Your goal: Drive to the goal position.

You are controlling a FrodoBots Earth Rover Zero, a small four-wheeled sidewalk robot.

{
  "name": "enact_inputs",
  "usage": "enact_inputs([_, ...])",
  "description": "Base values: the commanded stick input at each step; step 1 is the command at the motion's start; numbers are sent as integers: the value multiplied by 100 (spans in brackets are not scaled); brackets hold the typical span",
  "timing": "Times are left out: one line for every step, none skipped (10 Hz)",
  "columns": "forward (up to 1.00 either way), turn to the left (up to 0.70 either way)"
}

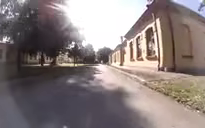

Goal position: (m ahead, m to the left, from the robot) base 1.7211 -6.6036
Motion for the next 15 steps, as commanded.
enact_inputs([70,0])
enact_inputs([70,0])
enact_inputs([70,0])
enact_inputs([70,0])
enact_inputs([70,0])
enact_inputs([70,0])
enact_inputs([70,0])
enact_inputs([70,-7])
enact_inputs([70,-32])
enact_inputs([70,-35])
enact_inputs([70,-35])
enact_inputs([70,-35])
enact_inputs([70,-35])
enact_inputs([70,-35])
enact_inputs([70,-35])
